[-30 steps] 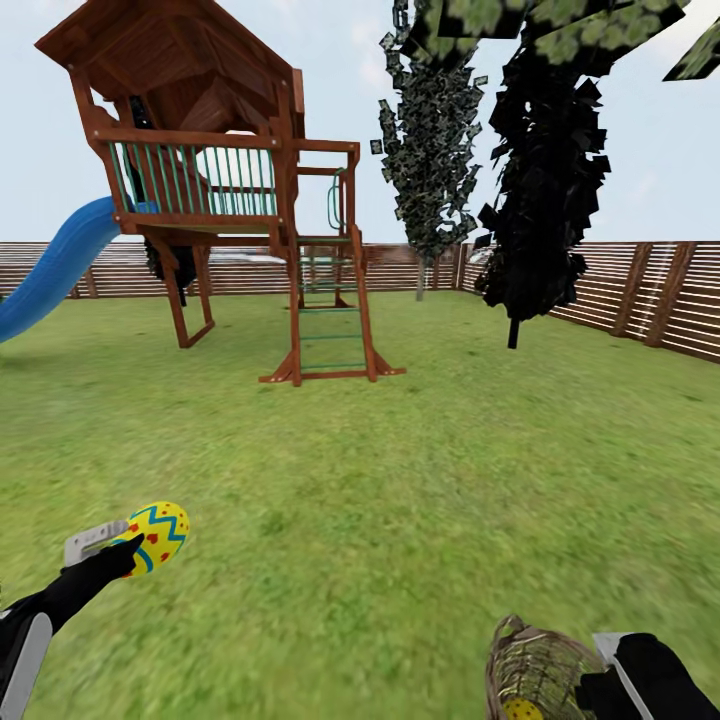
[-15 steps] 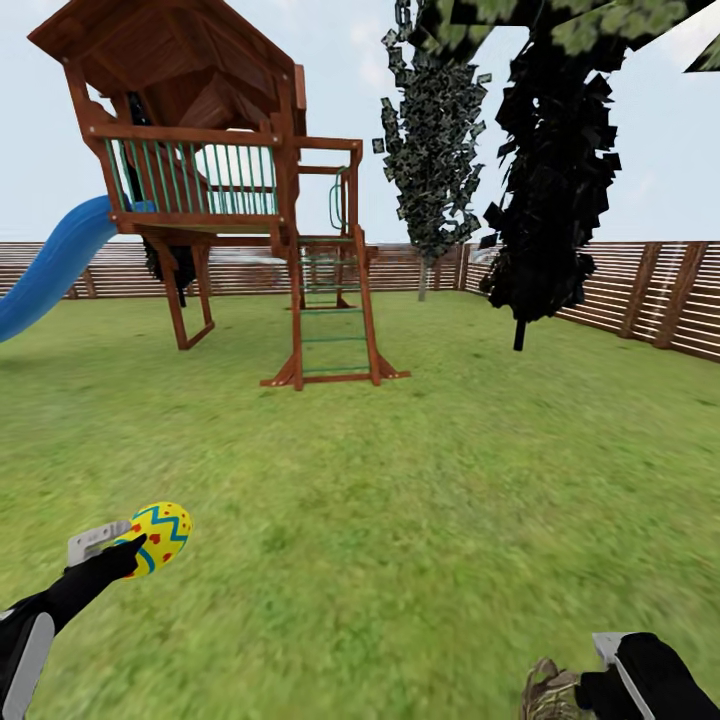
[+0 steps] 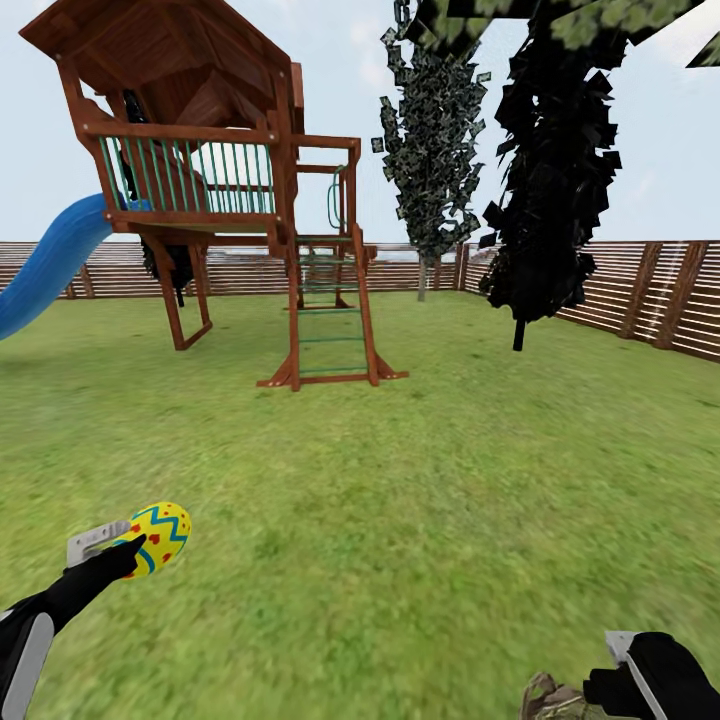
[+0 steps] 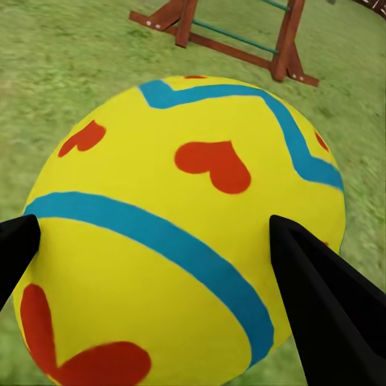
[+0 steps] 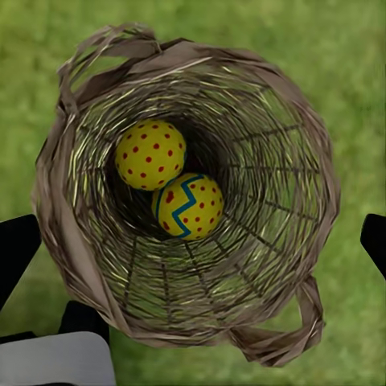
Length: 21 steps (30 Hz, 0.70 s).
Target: Take the three Easter eggs out of the wicker basket on the lawn in the garden, then place them on the lawn next to a single tree (choose any tree) so that all three eggs are next to the same tree and none are left in the basket.
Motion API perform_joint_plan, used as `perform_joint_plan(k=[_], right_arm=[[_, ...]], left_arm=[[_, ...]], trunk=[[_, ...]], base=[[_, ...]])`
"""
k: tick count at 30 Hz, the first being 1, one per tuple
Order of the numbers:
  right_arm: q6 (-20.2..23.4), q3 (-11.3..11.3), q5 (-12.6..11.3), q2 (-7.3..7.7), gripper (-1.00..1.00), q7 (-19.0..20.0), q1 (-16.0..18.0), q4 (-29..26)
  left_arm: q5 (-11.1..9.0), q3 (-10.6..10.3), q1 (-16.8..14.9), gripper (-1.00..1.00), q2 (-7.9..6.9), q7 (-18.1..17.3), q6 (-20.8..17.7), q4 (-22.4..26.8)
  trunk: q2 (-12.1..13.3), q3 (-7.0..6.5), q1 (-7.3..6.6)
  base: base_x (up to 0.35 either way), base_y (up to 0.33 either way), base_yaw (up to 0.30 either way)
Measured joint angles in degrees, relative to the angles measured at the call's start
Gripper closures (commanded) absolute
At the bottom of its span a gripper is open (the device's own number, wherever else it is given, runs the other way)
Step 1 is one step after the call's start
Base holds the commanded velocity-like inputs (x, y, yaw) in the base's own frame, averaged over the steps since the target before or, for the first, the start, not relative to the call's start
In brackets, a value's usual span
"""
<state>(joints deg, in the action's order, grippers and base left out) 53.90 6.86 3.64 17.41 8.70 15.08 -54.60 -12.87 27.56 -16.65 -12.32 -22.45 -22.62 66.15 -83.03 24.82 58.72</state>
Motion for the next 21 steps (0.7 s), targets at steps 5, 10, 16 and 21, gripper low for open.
perform_joint_plan(k=[5, 10, 16, 21], right_arm=[[0.1, 0.04, 0.0, 0.0, -1.0, -0.01, 0.0, -0.16], [0.1, 0.0, 0.0, -0.08, -1.0, -0.07, 0.0, -0.26], [0.07, 0.0, 0.0, -0.09, -1.0, -0.09, 0.0, -0.27], [0.1, 0.0, 0.0, -0.09, -1.0, -0.09, 0.0, -0.27]], left_arm=[[0.02, -0.14, 0.0, 1.0, 0.0, 0.0, -0.04, 0.0], [0.02, -0.21, 0.0, 1.0, 0.0, -0.08, 0.18, 0.22], [0.02, -0.24, 0.0, 1.0, 0.03, -0.09, 0.2, 0.42], [0.02, -0.24, 0.0, 1.0, 0.06, -0.09, 0.22, 0.59]], trunk=[[-2.01, 0.9, 1.1], [-4.01, 1.8, 2.2], [-6.42, 2.87, 3.52], [-8.43, 3.77, 4.61]], base=[[0.0, 0.0, 0.0], [0.0, 0.0, 0.0], [0.0, 0.0, 0.0], [0.0, 0.0, 0.0]])
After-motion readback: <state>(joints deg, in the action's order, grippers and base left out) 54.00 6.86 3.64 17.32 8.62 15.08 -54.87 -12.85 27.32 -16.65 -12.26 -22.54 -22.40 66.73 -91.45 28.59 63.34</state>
